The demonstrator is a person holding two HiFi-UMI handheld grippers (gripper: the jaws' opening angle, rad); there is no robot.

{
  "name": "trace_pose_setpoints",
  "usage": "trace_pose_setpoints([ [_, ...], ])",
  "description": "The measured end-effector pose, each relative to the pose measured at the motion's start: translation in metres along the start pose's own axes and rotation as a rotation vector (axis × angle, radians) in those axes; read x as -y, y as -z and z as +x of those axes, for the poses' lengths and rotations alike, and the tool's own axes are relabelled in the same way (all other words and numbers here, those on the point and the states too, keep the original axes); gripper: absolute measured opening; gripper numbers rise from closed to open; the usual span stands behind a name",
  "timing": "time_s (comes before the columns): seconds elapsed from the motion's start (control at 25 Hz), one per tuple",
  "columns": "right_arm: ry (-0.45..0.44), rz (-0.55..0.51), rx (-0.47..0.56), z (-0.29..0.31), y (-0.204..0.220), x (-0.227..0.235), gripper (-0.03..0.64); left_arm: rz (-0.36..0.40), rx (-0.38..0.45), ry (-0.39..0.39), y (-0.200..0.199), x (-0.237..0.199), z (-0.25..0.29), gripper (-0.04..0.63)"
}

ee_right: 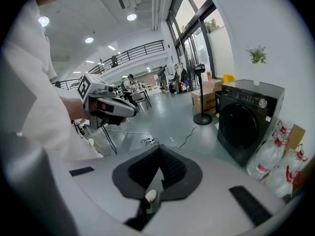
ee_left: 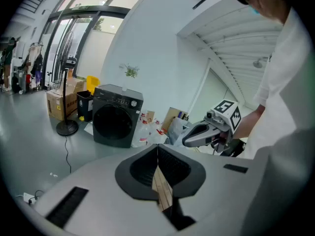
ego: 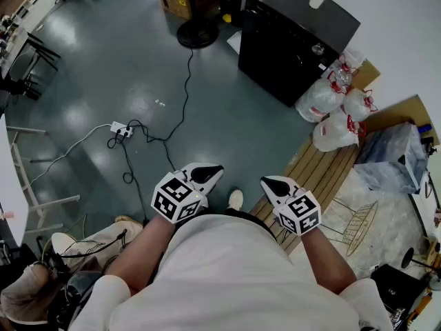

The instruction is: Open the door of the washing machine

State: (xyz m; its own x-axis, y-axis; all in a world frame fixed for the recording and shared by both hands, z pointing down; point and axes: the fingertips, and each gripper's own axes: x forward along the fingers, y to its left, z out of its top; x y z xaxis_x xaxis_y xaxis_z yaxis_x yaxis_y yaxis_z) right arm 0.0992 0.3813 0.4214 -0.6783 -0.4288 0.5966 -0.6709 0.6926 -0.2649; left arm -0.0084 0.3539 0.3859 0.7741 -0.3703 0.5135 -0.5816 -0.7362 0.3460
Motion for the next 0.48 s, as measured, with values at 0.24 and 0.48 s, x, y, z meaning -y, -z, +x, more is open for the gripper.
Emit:
trace_pose_setpoints([
  [0.24,-0.005,-0.014,0.001,0.000,-0.005,0.045,0.006,-0.011,0.036,-0.030,-0.027,-0.005,0.035,0.018],
  [0.48,-0.029,-0.030,-0.027,0.023,-0.015,0.070,0.006,-0.031,0.037,-0.053,-0.038,-0.033,0.047,0.018],
])
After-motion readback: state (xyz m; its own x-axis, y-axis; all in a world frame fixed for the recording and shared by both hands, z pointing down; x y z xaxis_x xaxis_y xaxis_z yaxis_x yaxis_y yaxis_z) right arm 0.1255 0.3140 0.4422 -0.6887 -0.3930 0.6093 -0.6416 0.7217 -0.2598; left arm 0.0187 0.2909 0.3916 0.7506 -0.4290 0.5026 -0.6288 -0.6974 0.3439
